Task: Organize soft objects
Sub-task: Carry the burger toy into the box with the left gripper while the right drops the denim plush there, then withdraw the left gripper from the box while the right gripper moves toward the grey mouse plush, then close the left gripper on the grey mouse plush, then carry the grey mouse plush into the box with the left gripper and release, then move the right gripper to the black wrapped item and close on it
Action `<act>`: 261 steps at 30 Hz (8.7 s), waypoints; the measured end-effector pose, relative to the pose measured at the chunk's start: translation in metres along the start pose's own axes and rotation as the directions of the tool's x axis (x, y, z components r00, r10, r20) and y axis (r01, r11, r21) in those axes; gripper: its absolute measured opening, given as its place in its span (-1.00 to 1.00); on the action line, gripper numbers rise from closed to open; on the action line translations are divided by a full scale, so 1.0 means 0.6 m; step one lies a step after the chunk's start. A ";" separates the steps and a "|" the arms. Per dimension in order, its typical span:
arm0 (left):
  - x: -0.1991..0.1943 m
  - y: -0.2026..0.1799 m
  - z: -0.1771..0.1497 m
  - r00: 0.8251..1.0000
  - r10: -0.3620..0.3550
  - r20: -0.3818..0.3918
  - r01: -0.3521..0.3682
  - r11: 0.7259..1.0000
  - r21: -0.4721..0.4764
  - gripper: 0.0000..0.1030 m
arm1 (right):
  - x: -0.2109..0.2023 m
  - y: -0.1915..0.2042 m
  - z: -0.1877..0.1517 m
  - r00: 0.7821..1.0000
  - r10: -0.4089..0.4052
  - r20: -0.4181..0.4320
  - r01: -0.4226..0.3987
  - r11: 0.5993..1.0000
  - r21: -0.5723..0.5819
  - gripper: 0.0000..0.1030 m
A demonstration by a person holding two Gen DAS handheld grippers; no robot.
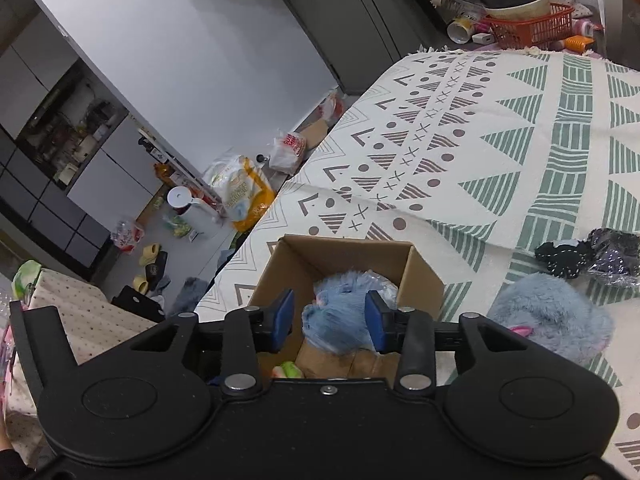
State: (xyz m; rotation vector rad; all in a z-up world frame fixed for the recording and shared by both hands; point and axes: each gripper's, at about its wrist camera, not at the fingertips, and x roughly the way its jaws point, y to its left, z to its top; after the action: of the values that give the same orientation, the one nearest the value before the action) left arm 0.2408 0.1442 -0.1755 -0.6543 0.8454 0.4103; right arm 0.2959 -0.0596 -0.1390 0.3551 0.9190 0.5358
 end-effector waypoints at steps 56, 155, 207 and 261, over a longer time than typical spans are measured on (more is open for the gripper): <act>-0.067 -0.168 -0.131 0.995 -0.101 0.013 0.088 0.922 0.378 0.98 | -0.252 -0.322 -0.072 0.962 -0.223 0.157 0.186 0.958 0.216 0.99; -0.143 -0.126 -0.120 0.908 -0.417 -0.044 0.412 0.866 0.282 -0.70 | -0.171 -0.103 -0.052 0.992 -0.020 0.121 0.011 0.998 0.069 -0.27; -0.078 0.029 -0.014 0.991 -0.128 0.030 0.128 0.991 -0.027 0.34 | -0.085 -0.044 -0.016 0.997 0.021 0.078 -0.023 0.999 0.026 0.35; 0.079 -0.304 -0.102 0.933 -0.263 -0.248 0.332 0.894 0.301 0.29 | -0.058 -0.410 0.006 0.999 -0.045 0.011 0.035 0.883 0.469 0.41</act>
State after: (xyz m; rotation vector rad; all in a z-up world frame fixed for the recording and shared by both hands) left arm 0.3401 -0.0271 -0.1762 -0.4967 0.9617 -0.0864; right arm 0.3519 -0.2801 -0.2391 0.7780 1.0298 0.2630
